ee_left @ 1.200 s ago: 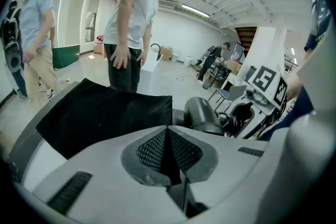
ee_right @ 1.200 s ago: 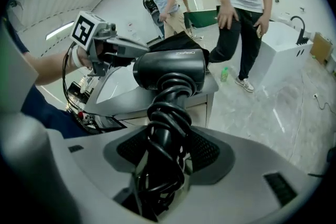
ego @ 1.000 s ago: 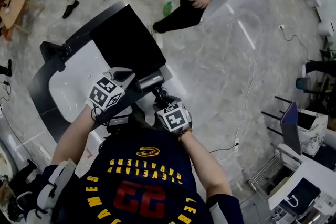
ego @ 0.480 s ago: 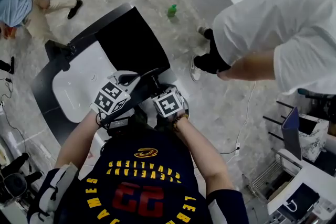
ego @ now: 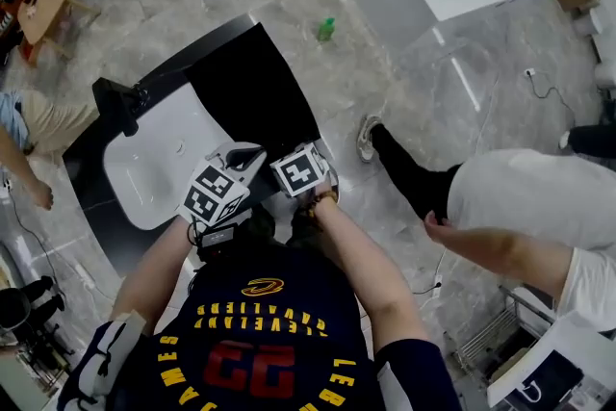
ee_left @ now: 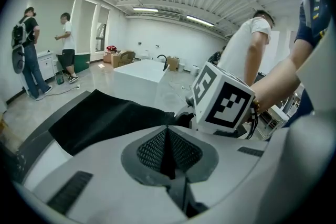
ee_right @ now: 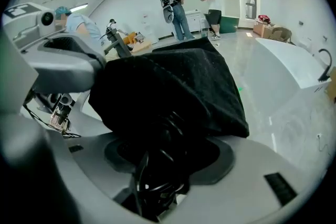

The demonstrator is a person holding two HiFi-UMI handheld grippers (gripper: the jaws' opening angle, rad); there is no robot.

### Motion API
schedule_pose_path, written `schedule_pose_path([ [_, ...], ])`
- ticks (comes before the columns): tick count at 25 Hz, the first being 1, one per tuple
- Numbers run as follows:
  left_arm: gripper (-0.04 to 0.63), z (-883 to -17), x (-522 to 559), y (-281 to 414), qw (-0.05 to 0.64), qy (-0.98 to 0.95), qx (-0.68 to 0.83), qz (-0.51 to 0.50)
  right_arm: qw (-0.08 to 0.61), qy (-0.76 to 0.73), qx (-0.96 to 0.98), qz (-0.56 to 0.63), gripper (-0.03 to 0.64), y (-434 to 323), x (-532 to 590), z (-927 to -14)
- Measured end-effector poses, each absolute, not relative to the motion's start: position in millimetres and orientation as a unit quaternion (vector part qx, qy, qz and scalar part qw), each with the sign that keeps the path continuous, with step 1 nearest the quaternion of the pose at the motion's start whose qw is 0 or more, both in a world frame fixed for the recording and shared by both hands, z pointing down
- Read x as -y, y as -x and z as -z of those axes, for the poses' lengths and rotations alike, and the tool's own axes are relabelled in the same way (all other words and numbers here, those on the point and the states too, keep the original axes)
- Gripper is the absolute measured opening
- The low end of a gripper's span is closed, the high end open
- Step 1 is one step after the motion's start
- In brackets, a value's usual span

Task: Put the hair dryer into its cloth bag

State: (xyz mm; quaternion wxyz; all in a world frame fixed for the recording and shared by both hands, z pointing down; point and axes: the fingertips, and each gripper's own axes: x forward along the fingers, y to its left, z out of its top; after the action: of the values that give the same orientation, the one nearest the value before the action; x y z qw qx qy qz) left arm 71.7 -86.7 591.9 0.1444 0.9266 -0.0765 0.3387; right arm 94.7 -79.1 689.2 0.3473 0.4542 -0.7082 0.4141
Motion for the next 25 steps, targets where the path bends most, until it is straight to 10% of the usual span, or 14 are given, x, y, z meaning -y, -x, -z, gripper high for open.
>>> schedule_pose_path([
  [17,0.009,-610,88,-72,0.18,-0.916,0.096,-0.346,0.345,-0.443,0.734,-0.381,0.253,-101,95,-684],
  [25,0.009,-620,89,-72,0.183,-0.915,0.097,-0.347,0.209,-0.438,0.776,-0.403,0.259,-122,13,-647],
])
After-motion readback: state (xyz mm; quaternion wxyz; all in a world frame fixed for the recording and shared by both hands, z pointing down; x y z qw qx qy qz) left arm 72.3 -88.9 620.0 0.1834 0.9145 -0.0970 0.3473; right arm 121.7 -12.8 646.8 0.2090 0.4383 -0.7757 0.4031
